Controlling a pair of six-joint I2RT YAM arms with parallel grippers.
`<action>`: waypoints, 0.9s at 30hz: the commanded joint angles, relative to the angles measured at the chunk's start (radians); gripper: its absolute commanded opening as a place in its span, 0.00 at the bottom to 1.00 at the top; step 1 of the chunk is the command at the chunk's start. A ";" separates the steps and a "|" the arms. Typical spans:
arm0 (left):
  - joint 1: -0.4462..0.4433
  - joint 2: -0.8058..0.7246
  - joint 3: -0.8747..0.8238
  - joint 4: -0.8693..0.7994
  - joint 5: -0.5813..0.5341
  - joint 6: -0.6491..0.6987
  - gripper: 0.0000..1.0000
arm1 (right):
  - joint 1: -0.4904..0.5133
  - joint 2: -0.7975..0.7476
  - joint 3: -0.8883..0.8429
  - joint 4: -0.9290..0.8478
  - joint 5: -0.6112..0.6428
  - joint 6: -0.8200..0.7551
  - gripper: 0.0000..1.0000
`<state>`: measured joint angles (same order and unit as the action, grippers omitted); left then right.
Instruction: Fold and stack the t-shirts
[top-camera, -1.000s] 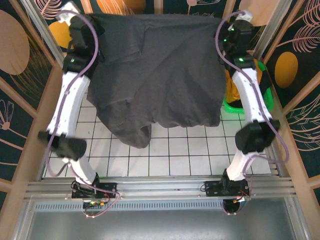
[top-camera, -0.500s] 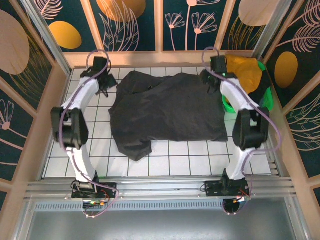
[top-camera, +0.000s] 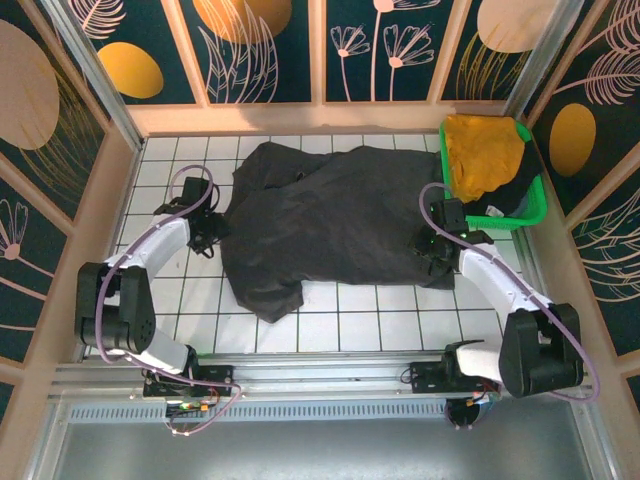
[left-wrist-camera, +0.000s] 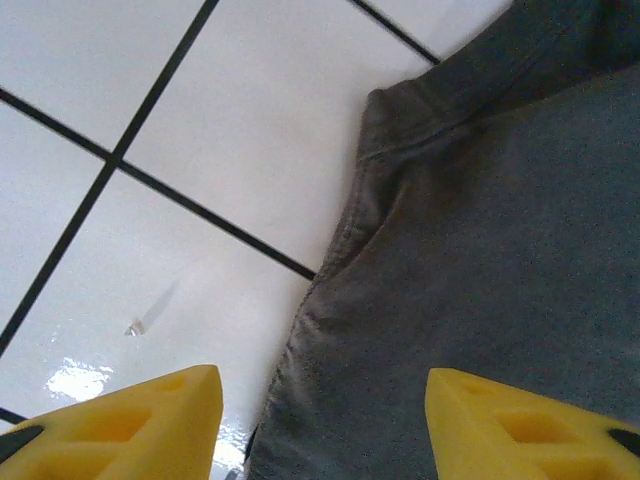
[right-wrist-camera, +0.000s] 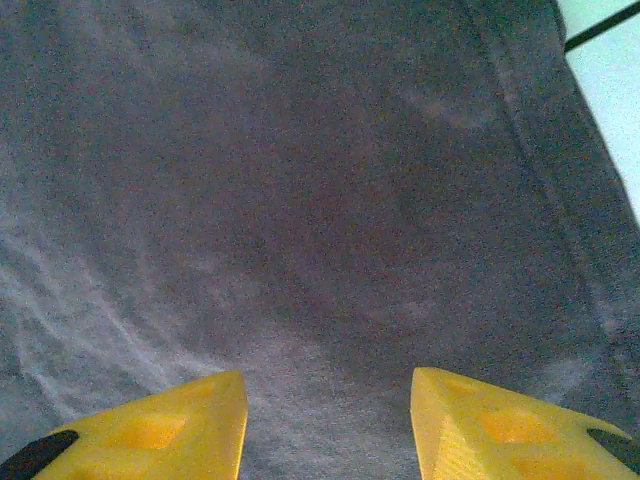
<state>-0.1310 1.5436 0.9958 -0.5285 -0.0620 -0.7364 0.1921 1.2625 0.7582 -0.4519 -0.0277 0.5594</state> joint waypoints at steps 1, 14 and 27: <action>0.006 0.024 -0.017 0.022 0.003 -0.019 0.50 | 0.017 0.067 0.003 0.047 -0.088 0.004 0.45; 0.013 0.017 -0.068 0.075 0.003 -0.035 0.42 | 0.131 0.397 0.137 0.056 -0.056 -0.080 0.38; 0.013 -0.036 -0.066 0.088 0.025 -0.043 0.41 | 0.475 0.378 0.283 0.096 0.056 -0.273 0.43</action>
<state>-0.1234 1.5520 0.9310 -0.4587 -0.0483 -0.7654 0.5777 1.6569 0.9890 -0.4019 0.0708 0.3859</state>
